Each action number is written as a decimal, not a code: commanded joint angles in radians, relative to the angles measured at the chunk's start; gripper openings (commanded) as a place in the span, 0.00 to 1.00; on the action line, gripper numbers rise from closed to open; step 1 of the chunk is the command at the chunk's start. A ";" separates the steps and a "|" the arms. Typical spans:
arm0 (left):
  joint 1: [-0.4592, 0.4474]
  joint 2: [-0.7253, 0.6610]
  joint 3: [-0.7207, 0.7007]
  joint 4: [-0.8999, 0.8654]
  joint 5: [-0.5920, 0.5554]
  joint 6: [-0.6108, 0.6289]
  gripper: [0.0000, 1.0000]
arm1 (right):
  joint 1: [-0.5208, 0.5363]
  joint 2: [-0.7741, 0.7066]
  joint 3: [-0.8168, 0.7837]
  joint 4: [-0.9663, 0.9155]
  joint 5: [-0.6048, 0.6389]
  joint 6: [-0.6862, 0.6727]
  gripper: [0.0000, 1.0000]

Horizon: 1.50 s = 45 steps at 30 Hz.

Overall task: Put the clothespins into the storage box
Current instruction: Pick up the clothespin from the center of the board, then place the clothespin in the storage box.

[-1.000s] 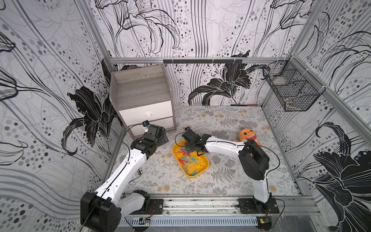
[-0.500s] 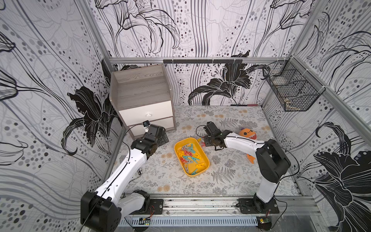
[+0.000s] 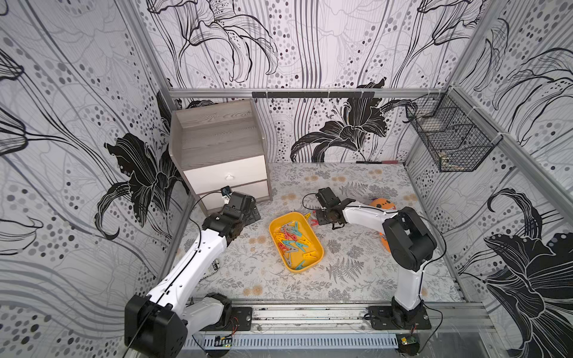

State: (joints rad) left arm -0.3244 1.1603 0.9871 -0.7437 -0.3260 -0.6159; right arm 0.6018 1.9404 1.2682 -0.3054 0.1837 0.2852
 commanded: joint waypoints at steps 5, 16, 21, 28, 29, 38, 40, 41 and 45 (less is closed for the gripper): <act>0.007 0.005 0.034 0.009 -0.019 0.004 0.97 | 0.001 0.070 0.062 0.009 -0.033 -0.035 0.25; 0.008 0.004 0.033 0.005 -0.025 0.008 0.97 | 0.002 0.030 0.035 -0.003 -0.027 -0.027 0.14; 0.008 0.006 0.035 0.011 -0.018 0.007 0.97 | 0.000 -0.060 0.010 -0.036 0.006 -0.041 0.12; 0.008 0.006 0.033 0.018 -0.015 0.004 0.97 | 0.003 -0.212 -0.011 -0.083 -0.013 -0.050 0.10; 0.007 0.006 0.032 0.020 -0.015 0.004 0.97 | 0.009 -0.237 -0.017 -0.086 -0.030 -0.045 0.10; 0.007 0.013 0.025 0.033 -0.004 -0.001 0.97 | 0.255 -0.332 -0.074 -0.070 -0.047 0.036 0.10; 0.008 0.012 0.026 0.034 -0.004 -0.003 0.97 | 0.290 -0.320 -0.094 -0.045 -0.058 0.064 0.10; 0.008 0.010 0.026 0.033 -0.002 -0.004 0.97 | 0.304 -0.309 -0.103 -0.029 -0.065 0.077 0.10; 0.008 0.011 0.032 0.032 -0.001 -0.005 0.97 | 0.330 -0.218 -0.094 -0.001 -0.061 0.123 0.10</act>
State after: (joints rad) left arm -0.3244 1.1683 0.9871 -0.7490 -0.3290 -0.6167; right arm 0.9287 1.6619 1.1793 -0.3347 0.1188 0.3477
